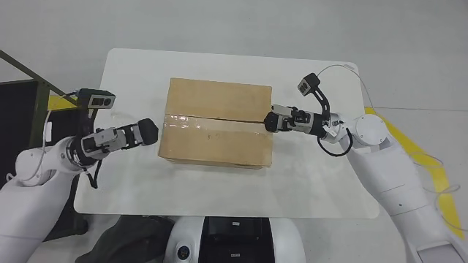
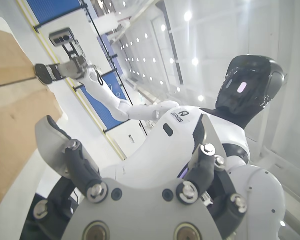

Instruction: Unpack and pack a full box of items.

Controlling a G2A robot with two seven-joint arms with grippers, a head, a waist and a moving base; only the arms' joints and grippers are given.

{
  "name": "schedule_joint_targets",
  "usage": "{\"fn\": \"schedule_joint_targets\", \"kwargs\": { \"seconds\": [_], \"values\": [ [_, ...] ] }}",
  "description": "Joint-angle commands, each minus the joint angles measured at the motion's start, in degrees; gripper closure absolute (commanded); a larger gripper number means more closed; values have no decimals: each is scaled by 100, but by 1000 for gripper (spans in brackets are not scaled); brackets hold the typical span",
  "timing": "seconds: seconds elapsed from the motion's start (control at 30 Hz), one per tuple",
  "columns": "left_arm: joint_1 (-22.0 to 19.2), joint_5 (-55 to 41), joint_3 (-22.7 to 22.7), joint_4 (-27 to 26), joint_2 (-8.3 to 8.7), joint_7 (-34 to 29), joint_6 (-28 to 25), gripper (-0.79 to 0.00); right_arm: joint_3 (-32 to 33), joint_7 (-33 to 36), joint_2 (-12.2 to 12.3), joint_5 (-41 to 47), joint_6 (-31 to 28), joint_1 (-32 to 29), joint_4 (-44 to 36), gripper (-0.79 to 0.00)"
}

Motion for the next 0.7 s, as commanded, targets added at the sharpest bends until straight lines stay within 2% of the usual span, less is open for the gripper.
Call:
{"fn": "schedule_joint_targets", "kwargs": {
  "seconds": [0.0,0.2,0.3,0.4,0.67],
  "values": [
    [53,148,-17,-26,-36,485,-92,-785,0,0,0,0,0,0,0,-785],
    [343,772,-130,-245,-169,2233,-330,-785,0,0,0,0,0,0,0,-785],
    [528,1249,-201,-485,-226,3195,-86,-785,0,0,0,0,0,0,0,-785],
    [647,1599,-290,-676,-269,3894,217,-785,0,0,0,0,0,0,0,-785],
    [647,1599,-290,-676,-269,3894,217,-785,0,0,0,0,0,0,0,-785]
  ]
}}
